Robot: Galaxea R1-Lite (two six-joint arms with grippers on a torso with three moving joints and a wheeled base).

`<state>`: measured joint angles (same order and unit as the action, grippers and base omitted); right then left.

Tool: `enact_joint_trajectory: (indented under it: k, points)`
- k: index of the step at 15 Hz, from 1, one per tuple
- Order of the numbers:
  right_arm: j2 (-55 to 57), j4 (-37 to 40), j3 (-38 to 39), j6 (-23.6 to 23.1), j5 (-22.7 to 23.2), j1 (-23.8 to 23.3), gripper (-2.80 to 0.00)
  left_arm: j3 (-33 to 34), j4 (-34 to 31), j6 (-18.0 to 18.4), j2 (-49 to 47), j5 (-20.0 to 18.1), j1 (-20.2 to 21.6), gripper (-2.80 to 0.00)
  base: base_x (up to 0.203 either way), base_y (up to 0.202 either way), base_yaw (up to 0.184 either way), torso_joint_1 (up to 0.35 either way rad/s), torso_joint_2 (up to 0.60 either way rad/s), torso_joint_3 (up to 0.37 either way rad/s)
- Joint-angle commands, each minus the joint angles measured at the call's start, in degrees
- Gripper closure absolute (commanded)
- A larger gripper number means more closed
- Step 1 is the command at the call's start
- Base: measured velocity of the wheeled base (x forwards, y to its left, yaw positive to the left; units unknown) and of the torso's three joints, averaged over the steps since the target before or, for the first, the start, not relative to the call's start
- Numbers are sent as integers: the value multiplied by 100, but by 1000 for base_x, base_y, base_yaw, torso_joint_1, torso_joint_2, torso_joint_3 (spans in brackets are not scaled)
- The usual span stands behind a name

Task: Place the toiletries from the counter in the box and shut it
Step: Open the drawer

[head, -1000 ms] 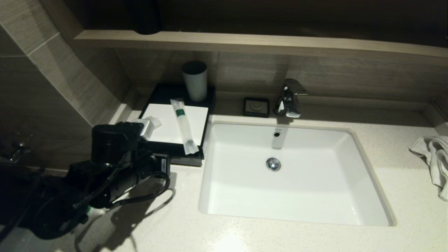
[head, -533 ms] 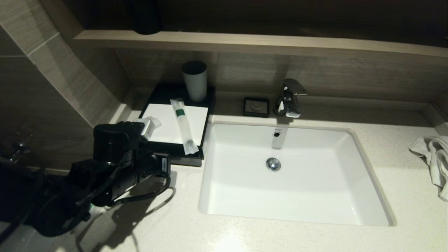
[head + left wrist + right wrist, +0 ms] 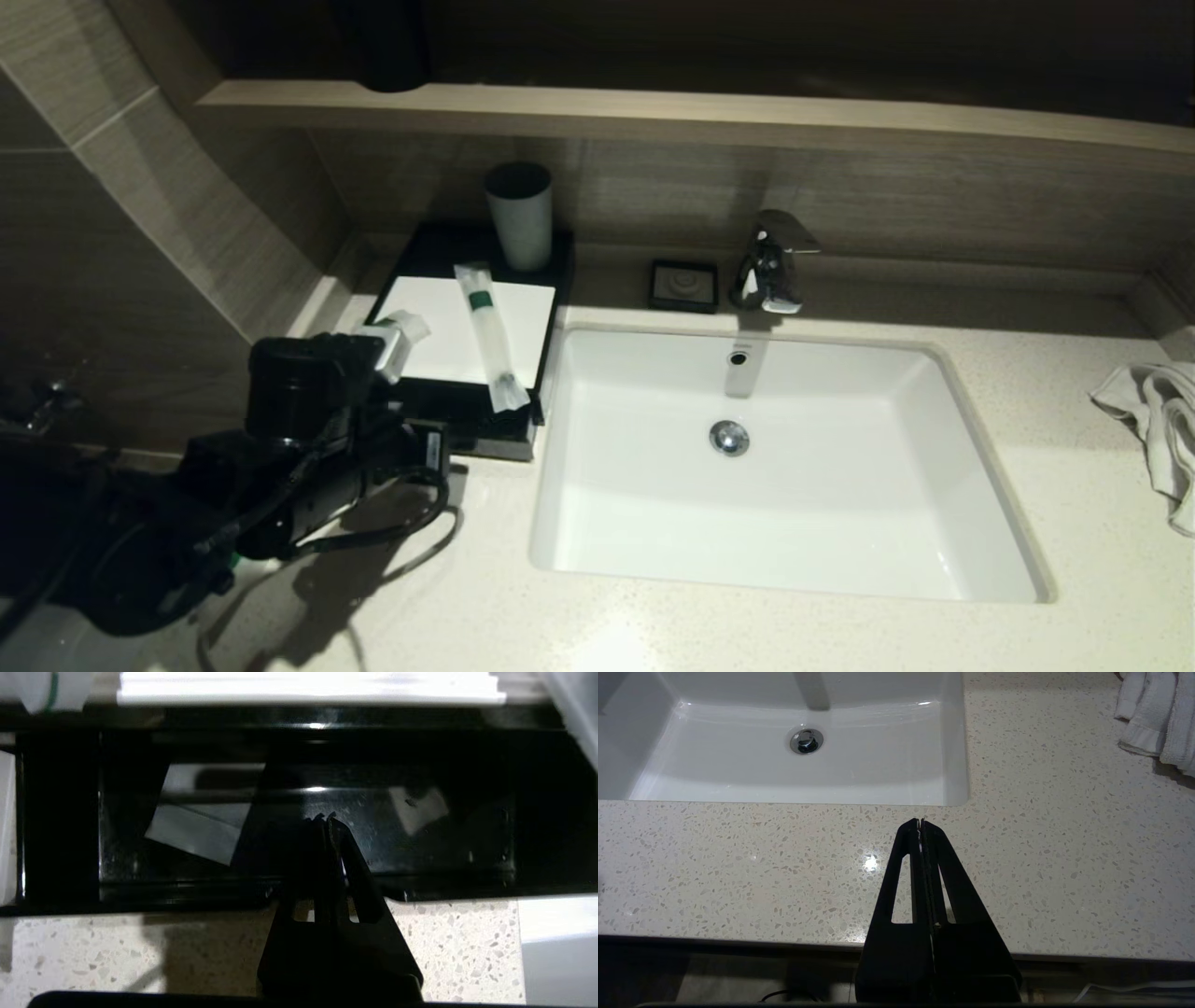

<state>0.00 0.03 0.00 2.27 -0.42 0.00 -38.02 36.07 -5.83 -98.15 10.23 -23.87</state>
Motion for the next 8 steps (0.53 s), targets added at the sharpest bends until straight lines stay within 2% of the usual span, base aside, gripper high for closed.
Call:
enact_joint_trajectory:
  k: [1, 5, 8]
  points:
    - [9, -1, 0, 1, -2, 0, 0, 5, -56, -6, 103, 8, -4, 0, 0, 0, 0, 0, 0, 0]
    - [9, -3, 0, 1, -2, 0, 0, 116, -475, -23, 366, 6, -4, 0, 0, 0, 0, 0, 0, 0]
    - [9, 4, 0, 1, -2, 0, 0, 268, -531, -24, 516, 14, -12, 0, 0, 0, 0, 0, 0, 0]
